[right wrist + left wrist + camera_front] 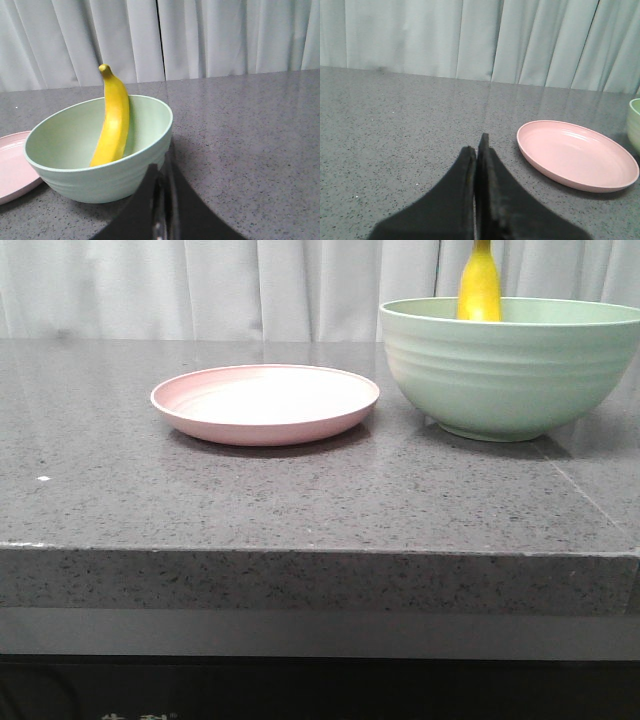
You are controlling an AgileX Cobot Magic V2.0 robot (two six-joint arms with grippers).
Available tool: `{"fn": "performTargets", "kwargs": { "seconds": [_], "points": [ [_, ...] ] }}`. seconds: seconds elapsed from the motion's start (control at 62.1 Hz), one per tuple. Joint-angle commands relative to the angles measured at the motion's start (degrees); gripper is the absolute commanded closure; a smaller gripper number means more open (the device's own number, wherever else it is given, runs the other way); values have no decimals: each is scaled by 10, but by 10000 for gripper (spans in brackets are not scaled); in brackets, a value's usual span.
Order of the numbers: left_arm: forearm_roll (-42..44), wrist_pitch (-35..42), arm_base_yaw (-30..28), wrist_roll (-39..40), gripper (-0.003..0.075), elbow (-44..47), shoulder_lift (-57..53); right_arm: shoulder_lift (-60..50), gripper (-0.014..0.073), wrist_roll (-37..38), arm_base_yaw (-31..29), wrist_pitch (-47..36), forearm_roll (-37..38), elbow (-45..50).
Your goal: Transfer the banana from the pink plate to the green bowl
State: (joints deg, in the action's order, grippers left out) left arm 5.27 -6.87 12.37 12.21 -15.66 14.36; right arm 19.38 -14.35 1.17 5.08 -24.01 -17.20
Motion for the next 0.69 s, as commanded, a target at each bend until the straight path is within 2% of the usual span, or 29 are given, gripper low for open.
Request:
{"fn": "performTargets", "kwargs": {
  "seconds": [0.0, 0.177, 0.354, 0.516, 0.612, 0.677],
  "points": [
    [1, 53, -1, 3, 738, -15, 4, 4, 653, -5, 0, -41, -3, -16],
    [6, 47, -4, -7, 738, -3, -12, 4, 653, -5, 0, -41, -3, -16],
    [-65, 46, -61, -115, 738, 60, -99, 4, 653, -5, 0, -41, -3, -16],
    [-91, 46, -105, -115, 738, 127, -161, 4, 653, -5, 0, -41, -3, -16],
    [-110, 51, -117, -115, 738, 163, -160, 4, 653, -5, 0, -41, -3, -16],
    [-119, 14, -121, -115, 738, 161, -161, 4, 653, -5, 0, -41, -3, -16]
  ]
}}
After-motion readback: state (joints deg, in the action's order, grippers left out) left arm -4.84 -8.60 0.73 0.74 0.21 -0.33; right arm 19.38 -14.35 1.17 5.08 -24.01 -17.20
